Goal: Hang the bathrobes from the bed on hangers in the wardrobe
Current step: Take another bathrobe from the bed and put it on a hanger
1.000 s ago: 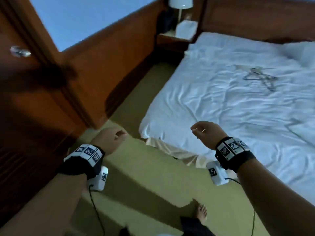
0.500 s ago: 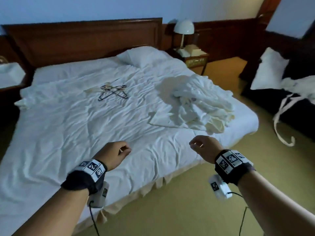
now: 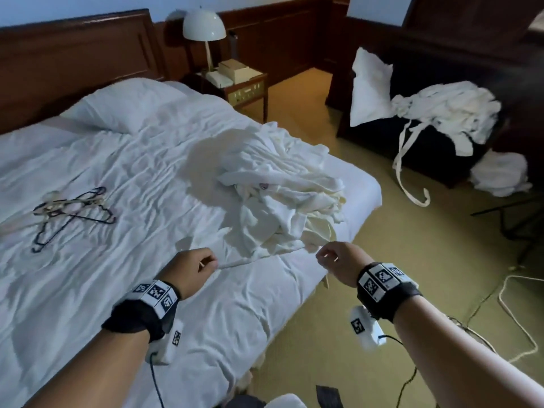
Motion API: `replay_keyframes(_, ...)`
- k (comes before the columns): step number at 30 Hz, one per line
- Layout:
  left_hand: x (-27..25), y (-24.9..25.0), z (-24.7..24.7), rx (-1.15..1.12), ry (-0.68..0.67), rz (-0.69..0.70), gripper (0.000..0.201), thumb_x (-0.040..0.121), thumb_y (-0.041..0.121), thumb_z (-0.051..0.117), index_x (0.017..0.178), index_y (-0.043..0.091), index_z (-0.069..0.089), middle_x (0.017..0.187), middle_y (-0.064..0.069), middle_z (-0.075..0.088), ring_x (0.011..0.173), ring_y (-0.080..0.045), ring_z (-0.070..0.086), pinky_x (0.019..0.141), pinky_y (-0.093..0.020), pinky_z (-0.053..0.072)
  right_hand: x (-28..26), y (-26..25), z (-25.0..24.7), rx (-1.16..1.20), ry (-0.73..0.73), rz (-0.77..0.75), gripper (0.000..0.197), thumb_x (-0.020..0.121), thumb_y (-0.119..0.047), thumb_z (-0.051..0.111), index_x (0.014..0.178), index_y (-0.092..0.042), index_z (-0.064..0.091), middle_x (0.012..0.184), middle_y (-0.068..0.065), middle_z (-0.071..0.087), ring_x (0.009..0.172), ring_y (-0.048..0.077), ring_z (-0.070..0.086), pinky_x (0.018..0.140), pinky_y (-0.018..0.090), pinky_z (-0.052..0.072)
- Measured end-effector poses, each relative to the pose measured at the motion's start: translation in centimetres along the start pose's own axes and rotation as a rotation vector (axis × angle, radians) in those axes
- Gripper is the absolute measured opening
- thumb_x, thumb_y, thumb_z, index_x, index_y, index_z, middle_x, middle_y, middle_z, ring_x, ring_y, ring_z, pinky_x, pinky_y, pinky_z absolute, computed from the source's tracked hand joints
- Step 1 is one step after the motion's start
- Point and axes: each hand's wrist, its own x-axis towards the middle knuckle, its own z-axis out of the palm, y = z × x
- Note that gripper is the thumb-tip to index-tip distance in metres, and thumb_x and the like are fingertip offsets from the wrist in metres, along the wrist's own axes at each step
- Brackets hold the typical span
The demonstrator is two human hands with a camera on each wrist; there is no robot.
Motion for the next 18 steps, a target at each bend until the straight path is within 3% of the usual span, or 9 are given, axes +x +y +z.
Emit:
replay_keyframes(6, 12.6, 2.6, -2.5, 0.043, -0.071, 0.128, 0.015, 0.092, 0.029, 0.059, 0.077, 0.033, 0.059, 0.077, 0.015, 0.066, 0.073, -0.006, 0.062, 0.074, -0.029, 0.054, 7.6, 1.9, -2.5, -0.001, 0.000, 0.103, 0.010, 0.090, -0.035, 0.056, 0.094, -0.032, 0.064, 0.089, -0.008, 0.066, 0.079, 0.016, 0.064, 0.071, 0.030, 0.052)
replay_keyframes(11, 20.8, 4.3, -2.0, 0.032, -0.038, 0.166, 0.009, 0.091, 0.027, 0.059, 0.083, 0.028, 0.064, 0.076, 0.013, 0.068, 0.072, -0.006, 0.064, 0.072, -0.030, 0.055, 15.4, 4.9, -4.5, 0.018, 0.033, 0.167, 0.016, 0.091, -0.034, 0.056, 0.105, -0.028, 0.063, 0.091, -0.006, 0.065, 0.079, 0.016, 0.060, 0.069, 0.029, 0.048)
replay_keyframes(18, 26.9, 4.0, 0.4, 0.064, -0.038, -0.026, 0.013, 0.092, 0.024, 0.058, 0.081, 0.029, 0.061, 0.076, 0.013, 0.067, 0.073, -0.005, 0.063, 0.072, -0.032, 0.055, 30.7, 9.3, -6.7, 0.000, -0.065, 0.160, 0.026, 0.090, -0.032, 0.057, 0.115, -0.028, 0.058, 0.096, -0.004, 0.064, 0.082, 0.017, 0.059, 0.069, 0.027, 0.043)
